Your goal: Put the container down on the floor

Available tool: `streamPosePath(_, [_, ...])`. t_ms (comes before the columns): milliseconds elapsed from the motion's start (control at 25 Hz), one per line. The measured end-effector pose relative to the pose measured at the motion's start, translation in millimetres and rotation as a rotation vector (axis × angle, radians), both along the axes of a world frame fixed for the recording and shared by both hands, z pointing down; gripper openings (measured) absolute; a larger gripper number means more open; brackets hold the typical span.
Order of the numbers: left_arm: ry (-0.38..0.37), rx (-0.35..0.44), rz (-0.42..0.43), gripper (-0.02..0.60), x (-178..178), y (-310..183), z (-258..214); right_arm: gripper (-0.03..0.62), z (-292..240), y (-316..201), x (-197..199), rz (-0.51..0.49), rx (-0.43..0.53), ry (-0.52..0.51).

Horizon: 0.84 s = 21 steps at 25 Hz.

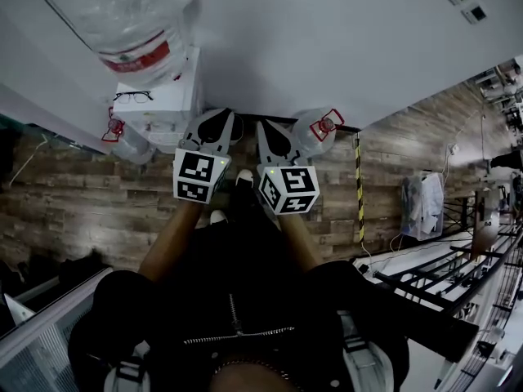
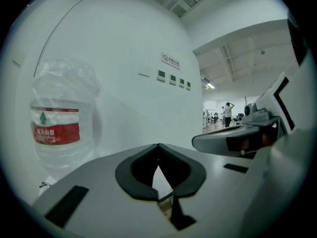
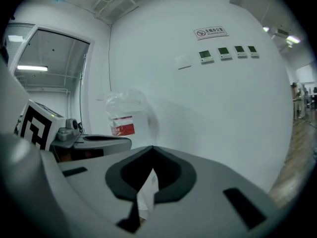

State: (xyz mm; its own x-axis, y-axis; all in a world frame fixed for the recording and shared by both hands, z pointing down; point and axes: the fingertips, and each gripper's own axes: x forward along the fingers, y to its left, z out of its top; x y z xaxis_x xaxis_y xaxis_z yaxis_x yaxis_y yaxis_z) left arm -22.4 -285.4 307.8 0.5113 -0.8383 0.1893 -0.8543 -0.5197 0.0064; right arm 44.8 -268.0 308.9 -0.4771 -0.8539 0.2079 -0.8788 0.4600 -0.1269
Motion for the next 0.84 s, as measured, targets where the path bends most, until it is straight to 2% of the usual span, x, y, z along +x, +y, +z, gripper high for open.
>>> streamPosePath(840, [0.016,-0.032,0.013,0.014,-8,30,12,0.009,2,27,-13,-0.005,-0.004,-0.002])
